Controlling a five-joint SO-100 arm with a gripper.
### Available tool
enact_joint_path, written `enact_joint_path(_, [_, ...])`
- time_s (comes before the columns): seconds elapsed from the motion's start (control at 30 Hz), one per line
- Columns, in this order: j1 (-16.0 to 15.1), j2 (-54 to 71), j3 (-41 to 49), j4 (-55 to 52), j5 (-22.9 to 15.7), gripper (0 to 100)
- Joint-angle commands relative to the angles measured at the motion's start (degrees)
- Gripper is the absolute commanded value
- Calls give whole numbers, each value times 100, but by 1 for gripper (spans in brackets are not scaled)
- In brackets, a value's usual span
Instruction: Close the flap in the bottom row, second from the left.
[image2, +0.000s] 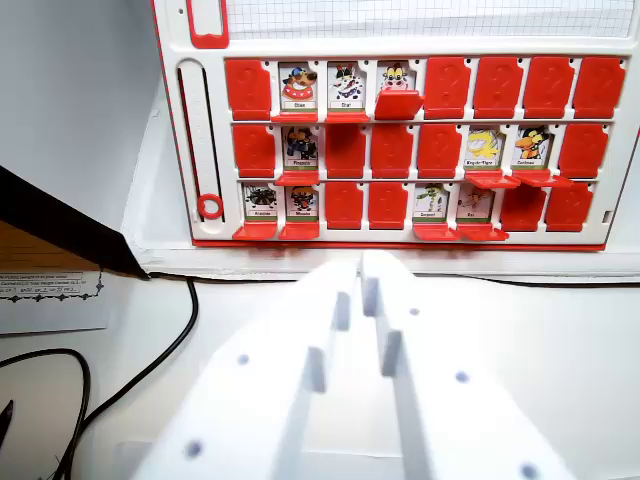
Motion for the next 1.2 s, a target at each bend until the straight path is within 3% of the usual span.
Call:
enact_joint_path(0.0, [800,-686,-2549,2839,-615,0])
enact_joint_path(0.27, [967,-571,-2646,2514,-791,0])
enact_joint_path(0.67, [984,-729,-2751,2479,-729,0])
enact_joint_path(1.17, [773,-861,-2549,1907,-659,0])
